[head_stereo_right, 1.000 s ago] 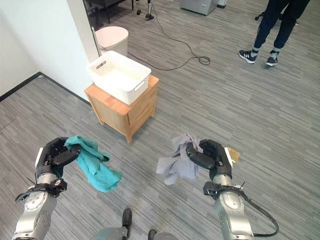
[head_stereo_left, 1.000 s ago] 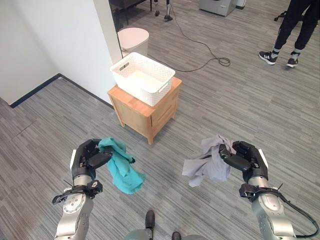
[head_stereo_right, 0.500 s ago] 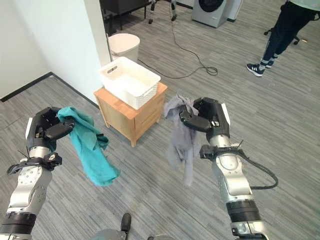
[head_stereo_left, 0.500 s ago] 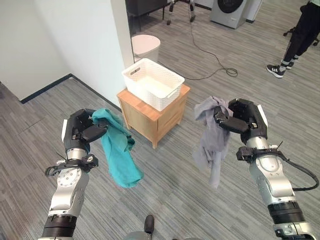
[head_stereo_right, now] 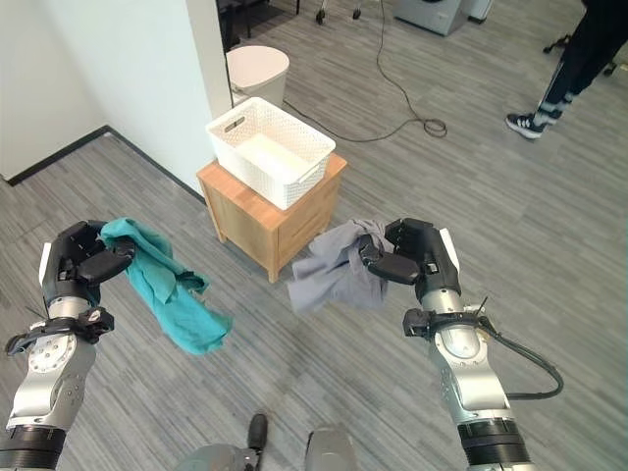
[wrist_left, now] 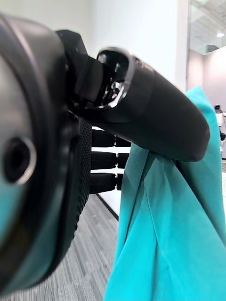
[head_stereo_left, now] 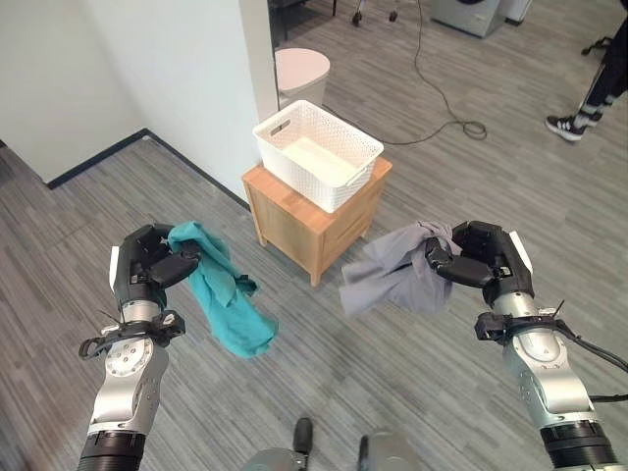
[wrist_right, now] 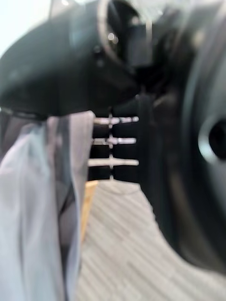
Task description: Pick up bed clothes into laundry basket.
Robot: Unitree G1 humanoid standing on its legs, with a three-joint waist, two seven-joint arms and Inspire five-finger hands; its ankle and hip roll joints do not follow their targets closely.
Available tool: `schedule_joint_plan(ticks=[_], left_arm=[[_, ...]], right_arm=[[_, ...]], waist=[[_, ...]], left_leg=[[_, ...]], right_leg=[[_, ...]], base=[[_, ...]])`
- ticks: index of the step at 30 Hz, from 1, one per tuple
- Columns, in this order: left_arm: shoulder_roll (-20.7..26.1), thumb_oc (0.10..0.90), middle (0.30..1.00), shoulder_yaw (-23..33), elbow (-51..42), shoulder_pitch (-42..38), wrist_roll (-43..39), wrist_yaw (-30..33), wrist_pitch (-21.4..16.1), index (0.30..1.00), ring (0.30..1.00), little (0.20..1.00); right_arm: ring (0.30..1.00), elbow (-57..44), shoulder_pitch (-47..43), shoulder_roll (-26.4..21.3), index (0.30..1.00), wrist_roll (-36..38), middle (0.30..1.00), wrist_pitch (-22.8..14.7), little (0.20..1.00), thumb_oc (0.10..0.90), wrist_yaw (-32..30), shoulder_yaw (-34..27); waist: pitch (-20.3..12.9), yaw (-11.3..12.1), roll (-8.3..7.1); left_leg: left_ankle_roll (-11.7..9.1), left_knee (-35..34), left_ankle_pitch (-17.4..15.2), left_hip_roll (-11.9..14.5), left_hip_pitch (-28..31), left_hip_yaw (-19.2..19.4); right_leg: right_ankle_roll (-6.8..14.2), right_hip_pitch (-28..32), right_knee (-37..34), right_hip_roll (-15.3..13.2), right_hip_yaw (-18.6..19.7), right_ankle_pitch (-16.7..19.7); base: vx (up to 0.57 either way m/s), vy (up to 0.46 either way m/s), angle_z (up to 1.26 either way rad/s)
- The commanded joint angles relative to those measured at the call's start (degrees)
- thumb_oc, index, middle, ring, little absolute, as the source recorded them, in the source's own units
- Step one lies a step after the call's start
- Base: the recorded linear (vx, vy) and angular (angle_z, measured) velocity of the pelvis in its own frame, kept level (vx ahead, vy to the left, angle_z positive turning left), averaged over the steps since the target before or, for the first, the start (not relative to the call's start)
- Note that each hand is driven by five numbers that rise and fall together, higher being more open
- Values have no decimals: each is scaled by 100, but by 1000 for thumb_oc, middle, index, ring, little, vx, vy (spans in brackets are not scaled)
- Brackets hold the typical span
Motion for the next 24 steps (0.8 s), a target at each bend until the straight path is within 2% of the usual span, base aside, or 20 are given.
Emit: schedule_joint_plan(ticks=[1, 2, 3, 4, 5, 6, 7, 9, 10, 11, 12, 13, 14, 15, 16, 18, 19, 20, 21, 24], left_arm=[[454, 400, 300, 268, -710, -612, 187, -191, -786, 300, 300, 300], [462, 400, 300, 258, -698, -622, 187, -192, -788, 300, 300, 300], [472, 400, 300, 167, -611, -749, 212, -218, -784, 300, 300, 300], [475, 400, 300, 159, -599, -754, 210, -221, -789, 300, 300, 300], [476, 400, 300, 163, -601, -742, 285, -269, -791, 300, 300, 300], [476, 400, 300, 176, -625, -732, 306, -285, -782, 300, 300, 300], [474, 400, 300, 172, -632, -722, 308, -286, -778, 300, 300, 300], [394, 400, 300, 141, -594, -726, 335, -283, -795, 300, 300, 300], [213, 400, 300, 200, -617, -671, 165, -298, -774, 300, 300, 300], [224, 400, 300, 200, -616, -670, 165, -297, -771, 300, 300, 300], [179, 400, 300, 199, -638, -716, 63, -256, -793, 300, 300, 300], [196, 400, 300, 184, -669, -747, 32, -230, -821, 300, 300, 300], [178, 400, 300, 101, -674, -819, 81, -175, -813, 300, 300, 300], [198, 400, 300, 83, -623, -870, 73, -186, -801, 300, 300, 300], [196, 400, 300, 73, -617, -876, 72, -190, -803, 300, 300, 300], [232, 400, 300, 60, -483, -875, 45, -173, -845, 300, 300, 300], [263, 400, 300, 53, -415, -866, 56, -106, -865, 300, 300, 300], [258, 400, 300, 49, -413, -865, 55, -107, -868, 300, 300, 300], [242, 400, 300, 47, -418, -835, 74, -52, -885, 300, 300, 300], [173, 400, 300, 158, -503, -752, 100, -37, -888, 300, 300, 300]], right_arm=[[300, -207, -428, -203, 300, 40, 300, -654, 300, 400, -42, -651], [300, -211, -418, -195, 300, 42, 300, -656, 300, 400, -41, -660], [300, -242, -343, -188, 300, 22, 300, -674, 300, 400, -68, -710], [300, -250, -332, -185, 300, 20, 300, -671, 300, 400, -69, -715], [300, -330, -263, -178, 300, 16, 300, -685, 300, 400, -51, -762], [300, -384, -223, -187, 300, 46, 300, -674, 300, 400, -14, -776], [300, -392, -207, -186, 300, 49, 300, -671, 300, 400, -10, -781], [300, -390, -101, -182, 300, 78, 300, -694, 300, 400, 48, -780], [300, -367, -116, -243, 300, 179, 300, -716, 300, 400, -14, -862], [300, -367, -116, -233, 300, 179, 300, -716, 300, 400, -12, -860], [300, -357, -114, -253, 300, 293, 300, -785, 300, 400, -142, -889], [300, -316, -168, -265, 300, 314, 300, -825, 300, 400, -239, -899], [300, -307, -202, -302, 300, 321, 300, -880, 300, 400, -397, -914], [300, -364, -173, -317, 300, 381, 300, -882, 300, 400, -422, -973], [300, -372, -160, -317, 300, 382, 300, -879, 300, 400, -419, -986], [300, -451, -124, -365, 300, 285, 300, -922, 300, 400, -425, -1029], [300, -483, -94, -474, 300, 206, 300, -887, 300, 400, -398, -1025], [300, -484, -89, -479, 300, 206, 300, -886, 300, 400, -398, -1027], [300, -454, -129, -510, 300, 148, 300, -873, 300, 400, -391, -984], [300, -408, -170, -480, 300, 131, 300, -823, 300, 400, -333, -1043]], waist=[[-642, -306, -322], [-637, -326, -283], [-700, -571, -329], [-693, -599, -292], [-822, -639, -352], [-926, -653, -358], [-923, -672, -357], [-1078, -725, -373], [-1099, -634, -578], [-1109, -641, -535], [-983, -517, -672], [-893, -404, -685], [-782, -298, -718], [-724, -196, -712], [-715, -182, -705], [-758, -139, -578], [-771, -48, -499], [-766, -43, -505], [-774, 16, -464], [-903, 24, -416]], left_leg=[[-676, 177, -1307, 475, 874, 206], [-674, 163, -1326, 524, 900, 177], [-808, 40, -1584, 592, 1392, -15], [-819, 20, -1587, 645, 1415, -41], [-932, 114, -1728, 689, 1616, -21], [-1004, 293, -1729, 717, 1679, -42], [-1012, 322, -1744, 725, 1673, -63], [-1307, 1338, -1136, 819, 1367, -38], [-1885, 3421, 394, 896, 532, 318], [-1888, 3500, 320, 947, 502, 308], [-1783, 4213, 360, 981, 5, 465], [-1682, 4583, 130, 1052, -334, 630], [-1618, 4752, 174, 1179, -825, 837], [-1536, 4262, 124, 1410, -1259, 1048], [-1539, 4265, 97, 1417, -1236, 1051], [-1453, 2920, -75, 1548, -1187, 1153], [-1435, 2000, -154, 1427, -1144, 874], [-1435, 1947, -139, 1416, -1100, 882], [-1468, 1532, -108, 1318, -1060, 611], [-1494, 708, 38, 1292, -724, 390]], right_leg=[[377, -629, -2259, 259, 35, 1641], [384, -550, -2345, 286, -20, 1646], [495, -773, -3423, 374, -327, 1821], [493, -706, -3497, 398, -386, 1840], [466, -615, -3789, 350, -875, 1889], [368, -422, -3765, 297, -1130, 1944], [365, -404, -3762, 291, -1156, 1933], [116, -2, -3792, 432, -984, 1847], [-215, 619, -3809, 350, -1032, 1751], [-203, 623, -3810, 403, -1038, 1702], [-355, 942, -3929, 427, -953, 1606], [-374, 1207, -4077, 532, -948, 1487], [-402, 1474, -4246, 599, -929, 1428], [-370, 1798, -4344, 554, -906, 1287], [-367, 1824, -4357, 562, -903, 1272], [-268, 1955, -4347, 624, -861, 1100], [-211, 2028, -4258, 651, -703, 935], [-210, 2039, -4246, 639, -699, 920], [-203, 2087, -4219, 661, -604, 850], [-160, 2168, -4248, 634, -413, 861]], base=[[405, -51, 25], [802, -114, 46], [470, -57, 52], [772, -148, 65], [544, -146, 65], [530, -148, 61], [328, -108, 37], [438, -214, 43], [508, -268, 72], [497, -321, 76], [234, -161, 52], [320, -262, 15], [428, -194, -10], [359, -140, -31], [411, -22, -22], [424, 81, -20], [382, 85, -18], [341, 95, -35], [216, 72, -36], [231, 120, -56]])
